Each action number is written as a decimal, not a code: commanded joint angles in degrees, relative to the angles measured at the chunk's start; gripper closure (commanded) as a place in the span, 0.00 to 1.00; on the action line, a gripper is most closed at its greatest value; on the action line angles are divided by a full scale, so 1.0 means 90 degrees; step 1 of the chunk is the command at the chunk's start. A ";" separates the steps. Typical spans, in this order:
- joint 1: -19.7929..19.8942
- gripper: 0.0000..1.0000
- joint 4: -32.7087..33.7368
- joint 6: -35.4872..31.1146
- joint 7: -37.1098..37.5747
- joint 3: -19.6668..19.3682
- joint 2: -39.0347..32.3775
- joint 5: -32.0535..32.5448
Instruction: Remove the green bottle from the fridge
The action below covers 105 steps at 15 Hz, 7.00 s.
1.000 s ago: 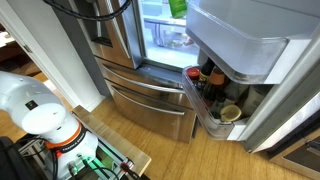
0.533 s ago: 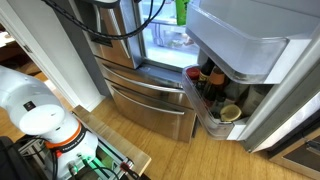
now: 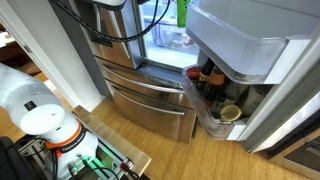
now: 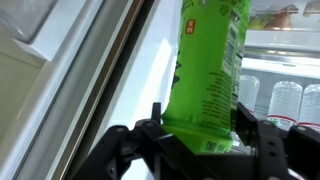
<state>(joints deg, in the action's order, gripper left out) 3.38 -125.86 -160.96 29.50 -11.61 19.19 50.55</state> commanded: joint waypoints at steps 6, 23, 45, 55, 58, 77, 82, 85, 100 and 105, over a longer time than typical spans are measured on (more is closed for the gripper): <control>-0.0075 0.56 0.0019 -0.0239 0.0020 -0.0087 -0.0272 -0.0161; 0.0198 0.56 0.0177 -0.3829 -0.1180 0.0119 -0.2947 -0.2003; 0.0278 0.56 0.1243 -0.4346 -0.1135 0.0376 -0.4711 -0.1847; 0.0270 0.44 0.1527 -0.4328 -0.1116 0.0428 -0.5033 -0.1807; 0.0280 0.02 0.1537 -0.4314 -0.1101 0.0442 -0.5044 -0.1797; 0.0157 0.00 0.0780 -0.2576 -0.2332 0.0832 -0.3281 -0.3241; 0.0271 0.00 0.0433 -0.1289 -0.2242 0.1100 -0.2152 -0.3206; 0.0163 0.00 0.0267 -0.0417 -0.2470 0.1016 -0.1546 -0.3531; 0.0246 0.00 -0.0112 0.3979 -0.3433 0.0668 0.1146 -0.4696; 0.0365 0.00 -0.0787 0.3947 -0.3374 0.0642 0.2079 -0.4591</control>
<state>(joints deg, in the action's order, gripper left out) 5.78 -127.47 -125.62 -0.44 -5.41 31.67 9.86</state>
